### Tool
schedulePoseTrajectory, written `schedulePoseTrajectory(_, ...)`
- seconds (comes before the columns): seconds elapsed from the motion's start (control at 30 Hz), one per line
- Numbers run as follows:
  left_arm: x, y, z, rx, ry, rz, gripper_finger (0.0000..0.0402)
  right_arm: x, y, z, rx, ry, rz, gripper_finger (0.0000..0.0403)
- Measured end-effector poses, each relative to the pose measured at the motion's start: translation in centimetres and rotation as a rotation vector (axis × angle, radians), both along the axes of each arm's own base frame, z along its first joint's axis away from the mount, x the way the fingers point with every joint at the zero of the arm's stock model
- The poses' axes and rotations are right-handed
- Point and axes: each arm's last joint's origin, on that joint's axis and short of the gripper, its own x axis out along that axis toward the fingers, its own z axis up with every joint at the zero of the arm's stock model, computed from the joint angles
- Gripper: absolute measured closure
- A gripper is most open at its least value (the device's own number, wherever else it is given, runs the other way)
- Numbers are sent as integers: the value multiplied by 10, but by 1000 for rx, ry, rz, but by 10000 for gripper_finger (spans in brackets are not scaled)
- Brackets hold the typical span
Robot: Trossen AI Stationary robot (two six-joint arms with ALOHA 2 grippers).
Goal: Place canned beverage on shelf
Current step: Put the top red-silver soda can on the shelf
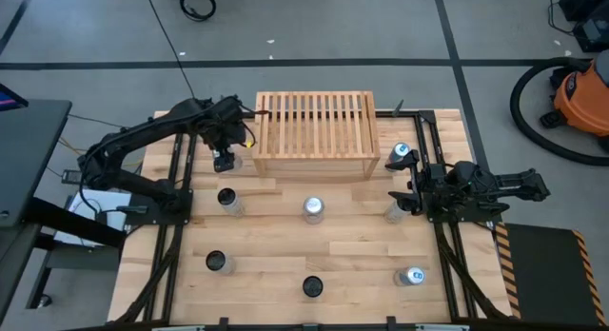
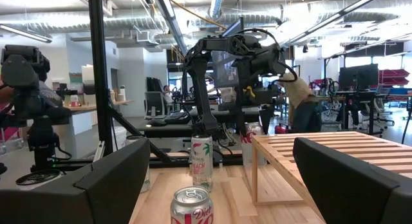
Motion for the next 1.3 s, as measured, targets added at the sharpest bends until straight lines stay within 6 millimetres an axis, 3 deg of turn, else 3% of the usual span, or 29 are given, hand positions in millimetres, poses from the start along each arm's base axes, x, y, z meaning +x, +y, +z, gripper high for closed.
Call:
schedulePoseTrajectory(0.63,1,0,-1,-7,-13,23,117,0,0,0,0,0,0,10)
schedulePoseTrajectory(1.0,-2,-2,-33,-36,15,39,118,0,0,0,0,0,0,10)
schedulePoseTrajectory(1.3,0,-1,-35,-20,-10,39,118,0,0,0,0,0,0,10)
